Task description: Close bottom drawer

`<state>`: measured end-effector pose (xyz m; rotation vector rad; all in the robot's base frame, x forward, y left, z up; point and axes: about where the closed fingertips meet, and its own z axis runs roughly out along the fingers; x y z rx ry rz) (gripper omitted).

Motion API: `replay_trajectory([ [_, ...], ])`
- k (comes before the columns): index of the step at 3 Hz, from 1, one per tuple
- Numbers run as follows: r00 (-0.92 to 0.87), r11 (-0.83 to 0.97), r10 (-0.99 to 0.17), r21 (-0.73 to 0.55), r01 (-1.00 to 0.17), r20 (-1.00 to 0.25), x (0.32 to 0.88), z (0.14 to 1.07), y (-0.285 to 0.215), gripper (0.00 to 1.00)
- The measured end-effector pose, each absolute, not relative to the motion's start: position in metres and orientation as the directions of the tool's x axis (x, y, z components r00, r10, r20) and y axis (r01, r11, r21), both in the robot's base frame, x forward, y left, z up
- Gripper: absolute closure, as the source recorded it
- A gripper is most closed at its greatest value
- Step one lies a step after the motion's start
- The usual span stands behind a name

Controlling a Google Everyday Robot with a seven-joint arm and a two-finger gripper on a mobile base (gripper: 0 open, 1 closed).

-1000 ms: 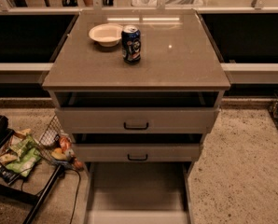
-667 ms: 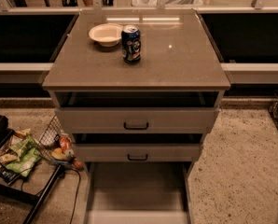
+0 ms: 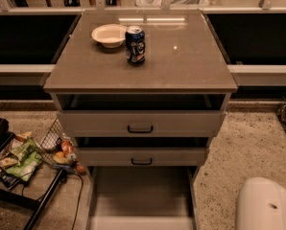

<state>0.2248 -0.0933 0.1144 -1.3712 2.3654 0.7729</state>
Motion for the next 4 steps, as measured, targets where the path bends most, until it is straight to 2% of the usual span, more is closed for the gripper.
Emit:
replay_trajectory([
  [1, -0.502, 0.403, -0.681, 0.3, -0.865, -0.534, 0.245, 0.093, -0.095, 1.0],
  [2, -0.496, 0.393, -0.672, 0.302, -0.868, -0.551, 0.279, 0.065, -0.12, 1.0],
  [3, -0.496, 0.393, -0.672, 0.302, -0.868, -0.551, 0.278, 0.065, -0.12, 1.0],
  [4, -0.504, 0.4, -0.654, 0.308, -0.863, -0.564, 0.303, 0.062, -0.126, 1.0],
])
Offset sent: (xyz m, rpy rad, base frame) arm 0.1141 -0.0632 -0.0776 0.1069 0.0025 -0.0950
